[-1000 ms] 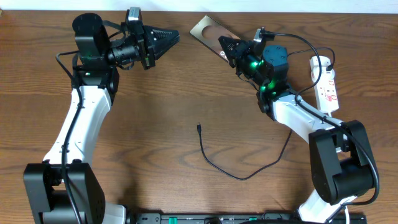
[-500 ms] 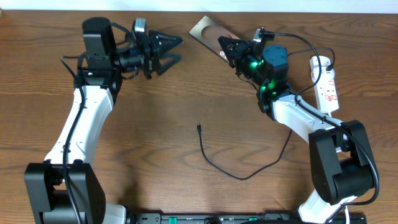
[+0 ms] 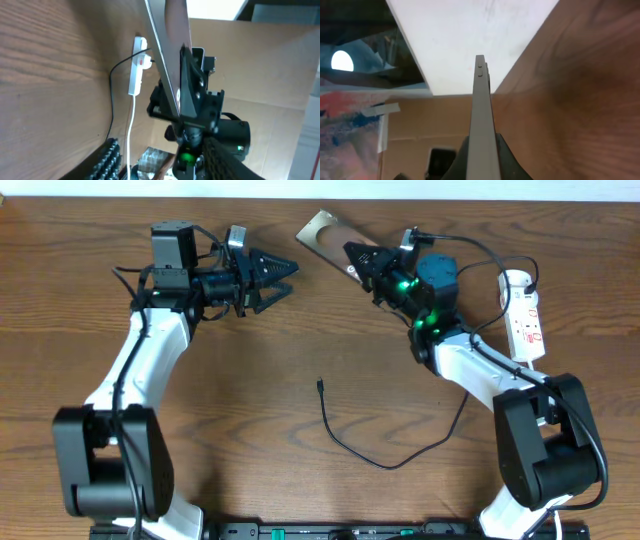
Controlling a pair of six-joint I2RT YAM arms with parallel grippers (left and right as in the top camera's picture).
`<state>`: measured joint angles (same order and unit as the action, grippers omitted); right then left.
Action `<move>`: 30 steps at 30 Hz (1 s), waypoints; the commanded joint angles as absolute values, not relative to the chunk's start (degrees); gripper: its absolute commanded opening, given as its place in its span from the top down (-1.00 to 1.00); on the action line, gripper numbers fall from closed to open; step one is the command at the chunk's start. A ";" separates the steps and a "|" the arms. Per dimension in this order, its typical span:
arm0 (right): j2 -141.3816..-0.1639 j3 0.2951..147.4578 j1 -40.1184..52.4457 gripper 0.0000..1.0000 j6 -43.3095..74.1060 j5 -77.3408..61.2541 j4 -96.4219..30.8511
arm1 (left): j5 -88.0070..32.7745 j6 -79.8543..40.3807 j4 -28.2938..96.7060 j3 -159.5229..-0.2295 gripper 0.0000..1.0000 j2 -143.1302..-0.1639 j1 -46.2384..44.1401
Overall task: Plug charger to phone and switch on socket
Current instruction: 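Regrasp the phone's edge with the left gripper from the right gripper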
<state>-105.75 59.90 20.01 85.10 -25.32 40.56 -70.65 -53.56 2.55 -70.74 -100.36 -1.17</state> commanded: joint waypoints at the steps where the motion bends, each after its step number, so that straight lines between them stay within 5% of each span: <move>1: -104.18 61.12 22.46 0.98 89.69 -26.55 43.55 | -74.35 -51.64 0.10 -71.48 0.10 -100.97 -1.10; 12: -104.18 61.12 27.79 0.97 101.25 -26.50 46.33 | -72.71 -52.56 -7.90 -71.48 0.14 -100.95 -1.10; 21: -104.18 61.12 31.22 0.97 101.97 -24.82 46.24 | -62.17 -60.69 -9.82 -71.48 0.40 -100.95 -1.10; 30: -104.18 61.12 32.49 0.97 101.95 -24.12 44.73 | -53.49 -68.10 -17.23 -71.48 0.42 -100.95 -1.10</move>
